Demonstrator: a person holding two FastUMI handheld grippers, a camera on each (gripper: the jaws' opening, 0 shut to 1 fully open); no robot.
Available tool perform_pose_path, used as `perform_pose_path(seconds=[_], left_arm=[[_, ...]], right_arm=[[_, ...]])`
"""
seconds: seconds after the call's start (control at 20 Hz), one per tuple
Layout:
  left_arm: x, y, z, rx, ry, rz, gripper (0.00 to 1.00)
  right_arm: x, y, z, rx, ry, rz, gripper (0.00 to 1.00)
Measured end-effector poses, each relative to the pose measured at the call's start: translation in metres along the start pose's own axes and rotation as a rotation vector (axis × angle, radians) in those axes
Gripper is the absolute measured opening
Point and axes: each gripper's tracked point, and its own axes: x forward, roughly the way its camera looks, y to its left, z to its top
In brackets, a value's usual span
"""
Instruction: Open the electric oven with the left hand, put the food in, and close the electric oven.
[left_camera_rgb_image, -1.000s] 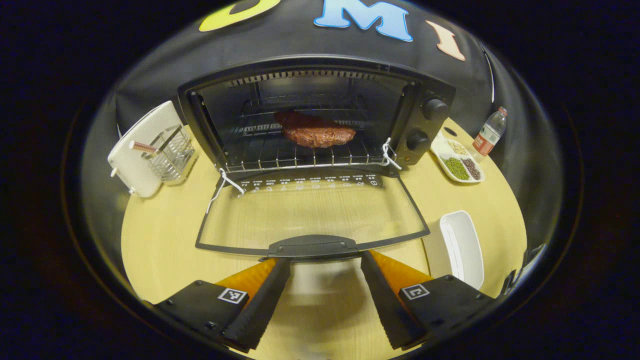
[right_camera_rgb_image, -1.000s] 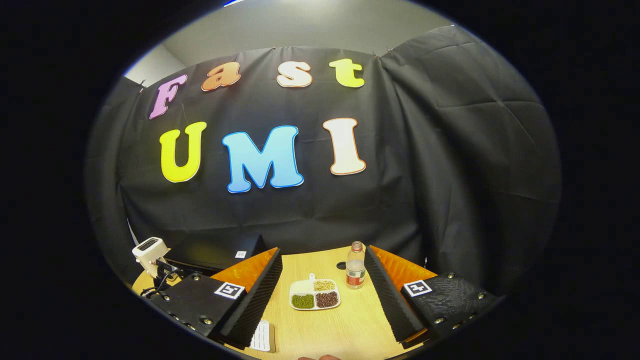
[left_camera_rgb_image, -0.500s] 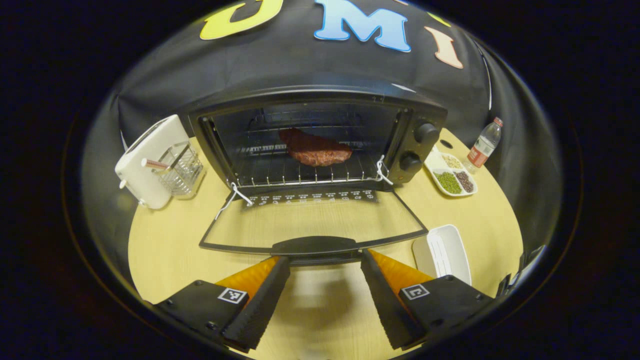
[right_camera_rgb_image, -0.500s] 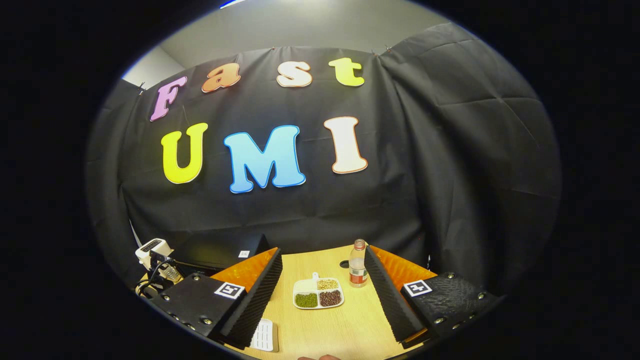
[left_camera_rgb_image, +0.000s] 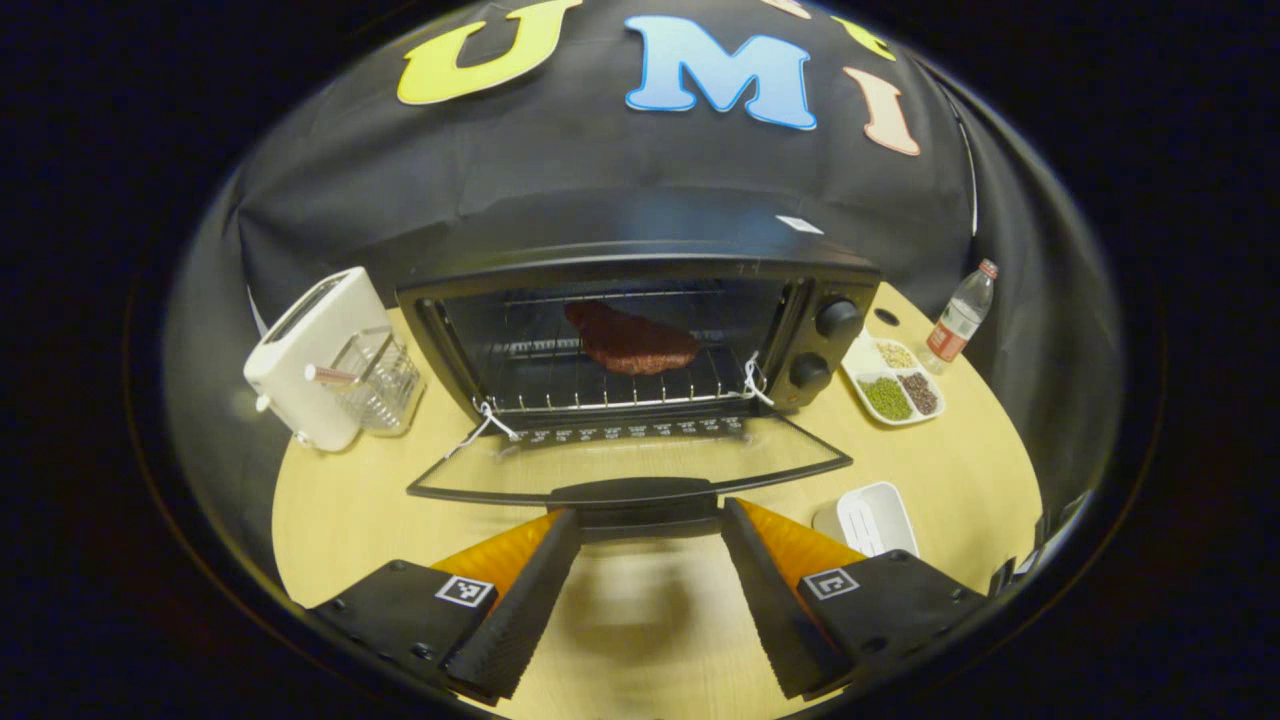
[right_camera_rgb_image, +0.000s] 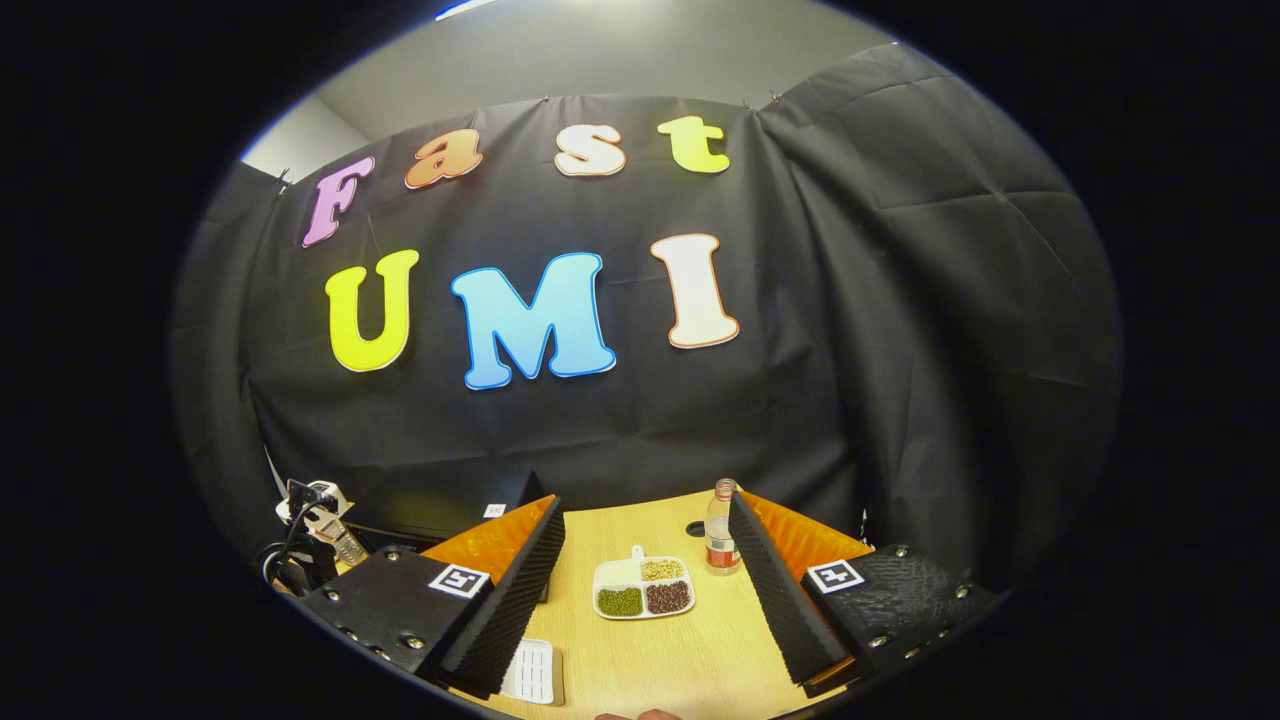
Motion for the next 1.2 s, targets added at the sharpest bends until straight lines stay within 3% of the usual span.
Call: perform_pose_path(seconds=[0.15, 0.2, 0.7, 0.9, 0.95, 1.05, 1.1, 1.2], left_arm=[[-0.003, 0.001, 0.012, 0.006, -0.025, 0.003, 1.00], [-0.003, 0.001, 0.016, 0.012, -0.033, 0.004, 0.96], [-0.002, 0.006, 0.073, 0.096, -0.135, 0.026, 0.97], [0.002, 0.009, 0.088, 0.086, -0.159, 0.030, 0.96], [0.001, 0.013, 0.094, 0.095, -0.177, 0.042, 1.00], [-0.004, 0.013, 0.105, 0.100, -0.215, 0.047, 0.97], [-0.009, 0.014, 0.110, 0.102, -0.229, 0.048, 1.00], [-0.020, 0.014, 0.122, 0.091, -0.267, 0.049, 0.96]], right_arm=[[0.001, 0.001, 0.000, 0.006, -0.002, 0.001, 0.99], [0.000, -0.004, 0.001, 0.007, -0.002, 0.001, 0.99], [0.004, -0.007, 0.006, 0.001, -0.011, -0.012, 0.99], [0.006, -0.009, 0.007, -0.001, -0.012, -0.023, 0.99], [0.007, -0.008, 0.007, -0.003, -0.010, -0.023, 0.99], [0.008, -0.006, 0.006, -0.007, -0.010, -0.021, 0.99], [0.009, -0.005, 0.007, -0.009, -0.009, -0.019, 0.99], [0.011, 0.001, 0.006, -0.010, -0.007, -0.008, 0.99]])
